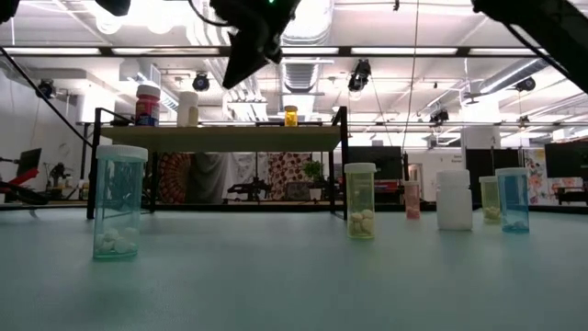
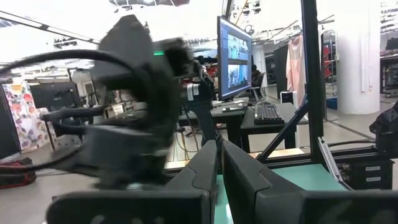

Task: Pick and place medicine bottles onto shelf by color
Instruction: Put the bottom yellow pill bottle on the shelf

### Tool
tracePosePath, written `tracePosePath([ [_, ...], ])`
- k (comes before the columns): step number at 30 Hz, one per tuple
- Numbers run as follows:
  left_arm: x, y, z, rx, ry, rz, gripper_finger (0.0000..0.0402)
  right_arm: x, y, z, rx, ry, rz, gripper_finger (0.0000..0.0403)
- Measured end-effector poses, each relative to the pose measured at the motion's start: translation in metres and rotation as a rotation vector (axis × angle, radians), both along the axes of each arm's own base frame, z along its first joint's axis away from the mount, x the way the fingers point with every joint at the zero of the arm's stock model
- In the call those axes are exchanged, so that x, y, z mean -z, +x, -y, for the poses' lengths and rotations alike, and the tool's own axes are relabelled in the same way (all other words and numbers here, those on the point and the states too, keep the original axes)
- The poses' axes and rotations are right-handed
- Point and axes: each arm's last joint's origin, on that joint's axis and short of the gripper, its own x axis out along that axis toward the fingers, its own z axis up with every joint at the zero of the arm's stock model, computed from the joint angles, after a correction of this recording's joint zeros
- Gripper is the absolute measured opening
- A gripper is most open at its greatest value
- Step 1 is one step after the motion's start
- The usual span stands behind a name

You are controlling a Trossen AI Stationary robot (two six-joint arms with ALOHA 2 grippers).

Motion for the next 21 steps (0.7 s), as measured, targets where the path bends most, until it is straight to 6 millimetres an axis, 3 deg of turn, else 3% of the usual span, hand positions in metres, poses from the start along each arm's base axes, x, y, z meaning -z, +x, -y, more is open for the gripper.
tracePosePath([
  [7,0.003,0.004,0.002,0.0,0.009,-0.02,0.0008,-0.009,-0.03,-0.066,-0.063,0.048,-0.165,0.0008],
  [13,0.005,0.012,0.006,0.0,0.013,-0.03,0.0008,-0.005,-0.057,-0.13,-0.097,0.076,-0.306,0.0008],
  [21,0.009,0.031,0.017,0.055,0.005,0.019,0.0008,-0.012,-0.089,-0.192,-0.16,0.025,-0.312,0.0008],
])
